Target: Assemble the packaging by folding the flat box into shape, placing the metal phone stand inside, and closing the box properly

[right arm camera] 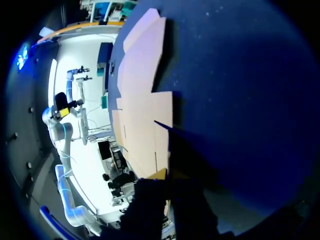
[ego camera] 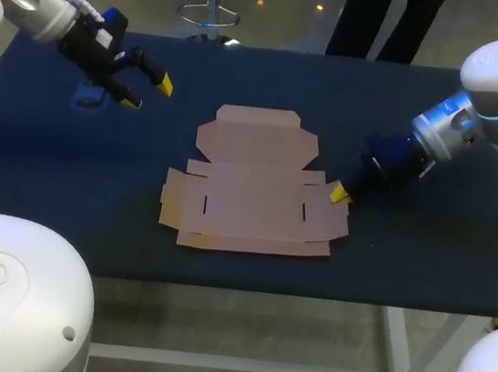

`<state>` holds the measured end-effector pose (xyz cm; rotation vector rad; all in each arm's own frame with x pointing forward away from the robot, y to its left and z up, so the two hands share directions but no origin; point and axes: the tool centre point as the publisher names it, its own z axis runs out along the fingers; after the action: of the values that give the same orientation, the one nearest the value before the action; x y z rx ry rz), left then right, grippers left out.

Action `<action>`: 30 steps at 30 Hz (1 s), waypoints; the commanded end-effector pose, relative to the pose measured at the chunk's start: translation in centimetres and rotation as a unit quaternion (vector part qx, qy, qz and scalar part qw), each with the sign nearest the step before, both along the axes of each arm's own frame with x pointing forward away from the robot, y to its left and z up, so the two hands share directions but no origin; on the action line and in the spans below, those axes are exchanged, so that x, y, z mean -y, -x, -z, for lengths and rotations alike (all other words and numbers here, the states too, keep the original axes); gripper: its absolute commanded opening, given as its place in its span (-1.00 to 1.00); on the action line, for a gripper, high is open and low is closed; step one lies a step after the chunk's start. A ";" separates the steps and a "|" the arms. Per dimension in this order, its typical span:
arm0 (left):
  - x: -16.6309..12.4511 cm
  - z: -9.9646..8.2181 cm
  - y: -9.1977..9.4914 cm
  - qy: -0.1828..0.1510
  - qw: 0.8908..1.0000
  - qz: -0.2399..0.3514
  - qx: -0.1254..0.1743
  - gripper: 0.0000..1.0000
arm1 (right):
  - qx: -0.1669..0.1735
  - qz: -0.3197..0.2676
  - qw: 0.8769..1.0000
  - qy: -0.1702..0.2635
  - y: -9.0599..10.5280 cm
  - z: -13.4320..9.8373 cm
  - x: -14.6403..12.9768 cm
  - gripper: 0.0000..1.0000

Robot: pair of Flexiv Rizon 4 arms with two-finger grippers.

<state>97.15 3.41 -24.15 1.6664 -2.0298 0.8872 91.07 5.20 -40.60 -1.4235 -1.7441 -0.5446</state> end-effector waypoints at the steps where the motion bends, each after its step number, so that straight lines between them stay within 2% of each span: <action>1: 0.0 -0.1 -0.1 -0.002 1.000 0.002 -0.002 1.00 | -0.001 0.002 1.000 -0.003 -0.2 0.1 0.0 -1.00; 11: -0.1 -0.1 -0.3 0.001 1.000 0.004 -0.002 1.00 | -0.002 0.011 1.000 -0.006 -0.1 -0.1 -0.1 -1.00; 12: -0.1 0.0 -0.3 0.001 1.000 0.004 -0.002 1.00 | 0.000 0.013 1.000 -0.006 -0.1 -0.2 -0.1 -0.65; 14: 0.0 -0.1 -0.2 0.002 1.000 0.005 0.002 1.00 | 0.005 0.019 1.000 -0.007 0.0 -0.6 0.1 0.20; 15: 0.1 -0.2 -0.1 0.003 1.000 0.006 0.006 1.00 | 0.009 0.022 1.000 -0.007 0.1 -0.8 0.2 0.74; 16: 0.2 -0.2 0.1 0.003 1.000 0.009 0.012 1.00 | 0.013 0.025 1.000 -0.007 0.1 -1.1 0.4 1.00; 23: 1.1 -0.7 1.3 -0.008 0.999 0.004 0.037 1.00 | 0.053 0.047 0.997 -0.002 -0.6 -4.1 2.7 1.00; 30: 1.3 -0.7 2.0 -0.017 0.998 -0.026 0.053 1.00 | 0.106 0.072 0.991 0.025 -2.5 -7.2 5.3 1.00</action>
<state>96.25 2.25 -23.59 1.6850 -2.0885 0.9517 94.41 0.59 -35.31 -1.5160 -1.8159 -0.7033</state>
